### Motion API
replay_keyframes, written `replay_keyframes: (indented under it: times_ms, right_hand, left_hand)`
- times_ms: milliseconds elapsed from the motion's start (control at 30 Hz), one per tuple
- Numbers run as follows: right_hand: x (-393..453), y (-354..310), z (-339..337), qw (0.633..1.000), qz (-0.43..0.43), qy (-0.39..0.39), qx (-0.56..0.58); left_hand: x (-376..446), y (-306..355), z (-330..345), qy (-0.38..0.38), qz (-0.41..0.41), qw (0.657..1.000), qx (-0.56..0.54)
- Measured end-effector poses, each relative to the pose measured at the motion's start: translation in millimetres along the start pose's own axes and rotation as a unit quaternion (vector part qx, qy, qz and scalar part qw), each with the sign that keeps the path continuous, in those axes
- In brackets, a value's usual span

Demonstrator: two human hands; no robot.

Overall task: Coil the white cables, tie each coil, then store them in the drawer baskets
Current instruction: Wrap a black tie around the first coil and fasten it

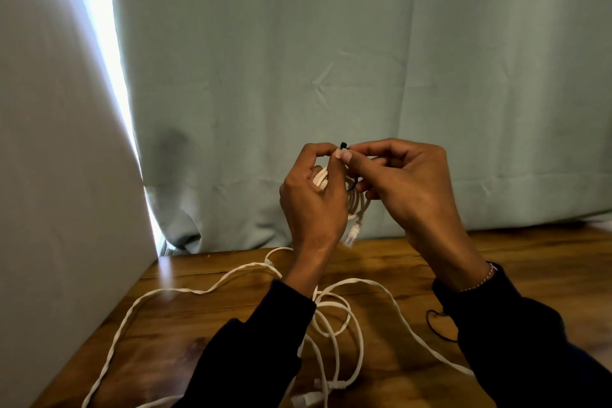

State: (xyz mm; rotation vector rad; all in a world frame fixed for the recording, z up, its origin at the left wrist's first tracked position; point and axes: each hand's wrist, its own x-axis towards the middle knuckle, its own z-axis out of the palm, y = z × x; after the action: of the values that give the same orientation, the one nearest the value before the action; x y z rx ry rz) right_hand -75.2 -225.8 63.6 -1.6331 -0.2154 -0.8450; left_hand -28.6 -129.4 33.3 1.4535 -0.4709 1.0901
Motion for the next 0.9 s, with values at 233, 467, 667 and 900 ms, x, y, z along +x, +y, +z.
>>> replay_keyframes:
  times_ms: [233, 467, 667, 900]
  right_hand:
    - [0.6, -9.9, -6.7, 0.994, 0.07, -0.018, 0.08]
    - [0.3, -9.2, -7.0, 0.997, 0.059, -0.006, 0.05]
    - [-0.1, -10.5, -8.2, 0.996, 0.064, -0.02, 0.051]
    - [-0.8, -9.8, -7.3, 0.997, 0.055, -0.015, 0.052]
  left_hand:
    - [0.7, 1.8, 1.8, -0.018, -0.034, 0.998, -0.052]
    - [-2.9, 10.0, 5.6, -0.03, -0.123, 0.985, -0.118]
    - [-4.1, 12.5, 8.1, -0.006, -0.172, 0.975, -0.141]
    - [-5.1, 13.9, 7.9, 0.016, -0.191, 0.97, -0.149]
